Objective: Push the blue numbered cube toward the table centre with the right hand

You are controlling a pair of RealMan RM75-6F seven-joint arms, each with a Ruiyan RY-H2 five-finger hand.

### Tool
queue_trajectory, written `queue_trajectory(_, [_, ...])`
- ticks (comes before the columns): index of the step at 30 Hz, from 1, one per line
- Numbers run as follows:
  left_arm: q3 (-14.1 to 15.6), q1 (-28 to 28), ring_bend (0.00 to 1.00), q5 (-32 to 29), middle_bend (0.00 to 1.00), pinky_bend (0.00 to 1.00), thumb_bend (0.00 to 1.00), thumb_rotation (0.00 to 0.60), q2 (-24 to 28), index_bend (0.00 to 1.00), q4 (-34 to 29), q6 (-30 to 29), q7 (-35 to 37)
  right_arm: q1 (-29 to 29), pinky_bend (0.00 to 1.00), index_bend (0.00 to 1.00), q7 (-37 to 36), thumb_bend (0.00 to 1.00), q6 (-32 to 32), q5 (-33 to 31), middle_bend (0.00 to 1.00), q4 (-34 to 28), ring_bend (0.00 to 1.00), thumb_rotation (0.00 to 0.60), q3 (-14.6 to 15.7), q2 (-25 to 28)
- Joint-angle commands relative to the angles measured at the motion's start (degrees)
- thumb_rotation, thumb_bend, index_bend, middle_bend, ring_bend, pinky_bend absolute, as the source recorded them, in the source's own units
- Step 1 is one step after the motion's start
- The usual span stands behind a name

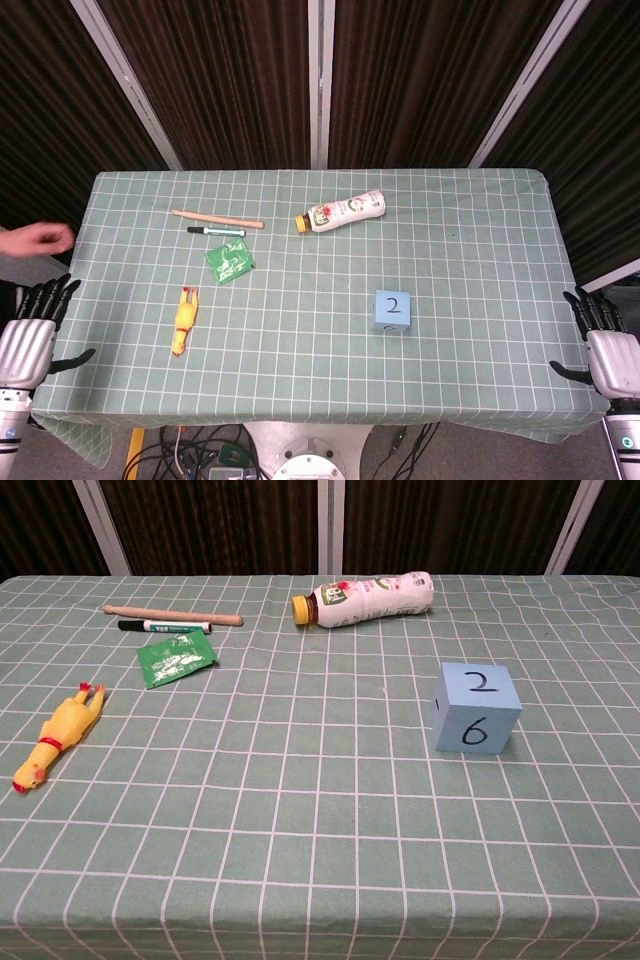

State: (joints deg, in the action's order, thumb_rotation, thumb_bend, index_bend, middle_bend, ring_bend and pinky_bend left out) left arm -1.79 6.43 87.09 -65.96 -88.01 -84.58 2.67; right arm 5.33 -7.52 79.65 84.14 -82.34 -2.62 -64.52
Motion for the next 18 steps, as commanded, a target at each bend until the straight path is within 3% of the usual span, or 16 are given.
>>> queue_trajectory(1, [-0.06, -0.03, 0.0, 0.03, 0.0, 0.0, 0.01, 0.6, 0.08, 0.04, -0.02, -0.14, 0.01, 0.04, 0.0, 0.0, 0.12, 0.01, -0.07, 0.01, 0.0, -0.09, 0.0, 0.6, 0.0, 0.07])
queue_trajectory(8, [0.03, -0.2, 0.0, 0.13, 0.0, 0.0, 0.01, 0.6, 0.3, 0.04, -0.28, -0.34, -0.04, 0.58, 0.0, 0.0, 0.74, 0.01, -0.45, 0.27, 0.0, -1.21, 0.0, 0.6, -0.22, 1.01])
queue_trajectory(10, [-0.02, -0.16, 0.0, -0.01, 0.0, 0.0, 0.01, 0.6, 0.35, 0.04, -0.29, -0.2, 0.07, 0.72, 0.0, 0.0, 0.76, 0.07, -0.6, 0.36, 0.0, -1.67, 0.0, 0.6, -0.23, 1.33])
queue_trajectory(12, [-0.08, -0.04, 0.0, -0.11, 0.0, 0.0, 0.01, 0.6, 0.55, 0.04, -0.51, 0.06, 0.19, 0.92, 0.0, 0.0, 0.65, 0.22, -1.0, 0.66, 0.0, -2.31, 0.0, 0.6, -0.04, 1.79])
queue_trajectory(15, [-0.12, 0.03, 0.0, 0.06, 0.0, 0.0, 0.01, 0.6, 0.9, 0.04, -0.8, -0.01, 0.0, 1.52, 0.0, 0.0, -0.08, 0.81, -1.82, 1.57, 0.0, -3.02, 0.0, 0.6, 0.32, 2.37])
queue_trajectory(16, [-0.06, -0.01, 0.0, 0.04, 0.0, 0.0, 0.01, 0.6, 1.05, 0.04, -0.95, 0.02, 0.0, 1.85, 0.0, 0.0, -0.13, 0.97, -2.37, 1.9, 0.0, -3.19, 0.0, 0.6, 0.51, 2.57])
queue_trajectory(18, [0.06, -0.09, 0.0, 0.07, 0.0, 0.0, 0.01, 0.6, 1.32, 0.04, -1.19, 0.04, -0.18, 2.51, 0.0, 0.0, 0.12, 1.0, -3.57, 2.69, 0.0, -3.7, 0.0, 0.6, 1.04, 3.1])
